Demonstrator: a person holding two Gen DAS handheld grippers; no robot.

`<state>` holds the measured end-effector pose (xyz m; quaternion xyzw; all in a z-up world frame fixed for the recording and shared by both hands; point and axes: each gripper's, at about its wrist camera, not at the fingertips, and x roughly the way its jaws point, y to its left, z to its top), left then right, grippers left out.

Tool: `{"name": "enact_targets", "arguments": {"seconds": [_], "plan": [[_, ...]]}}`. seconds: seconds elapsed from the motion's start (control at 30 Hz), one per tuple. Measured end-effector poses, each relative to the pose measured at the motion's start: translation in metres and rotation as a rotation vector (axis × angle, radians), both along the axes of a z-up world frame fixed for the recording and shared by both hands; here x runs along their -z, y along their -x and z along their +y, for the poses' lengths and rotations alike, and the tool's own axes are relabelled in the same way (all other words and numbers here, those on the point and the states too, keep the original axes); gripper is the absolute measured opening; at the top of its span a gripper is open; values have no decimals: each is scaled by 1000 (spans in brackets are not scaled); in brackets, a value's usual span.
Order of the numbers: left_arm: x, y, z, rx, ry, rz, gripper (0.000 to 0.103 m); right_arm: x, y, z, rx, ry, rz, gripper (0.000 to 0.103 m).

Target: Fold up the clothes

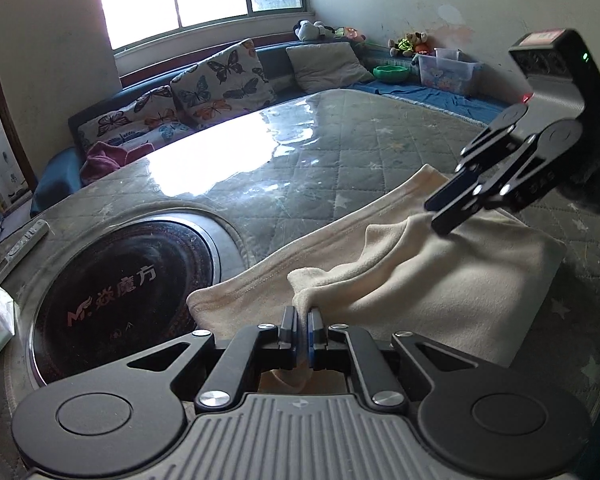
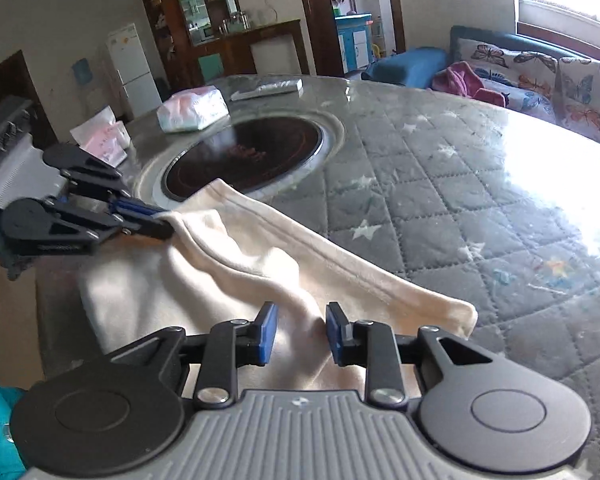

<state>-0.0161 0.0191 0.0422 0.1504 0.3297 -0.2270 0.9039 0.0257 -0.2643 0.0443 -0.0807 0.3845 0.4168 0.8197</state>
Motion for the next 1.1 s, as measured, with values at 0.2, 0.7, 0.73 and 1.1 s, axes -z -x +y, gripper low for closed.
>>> {"name": "enact_targets", "arguments": {"seconds": [0.2,0.7,0.73,1.1], "plan": [[-17,15,-5,5,-11,-67,5,0,10,5,-10,7,-44,3],[3,-46,-35,-56,-74,-100,6,-14,-8,6,174,-12,-148,6],[7,-49,-34,-61,-73,-82,6,-13,-7,4,172,-38,-123,9],[6,-41,-28,-56,-90,-101,6,14,0,9,82,8,-28,23]]}}
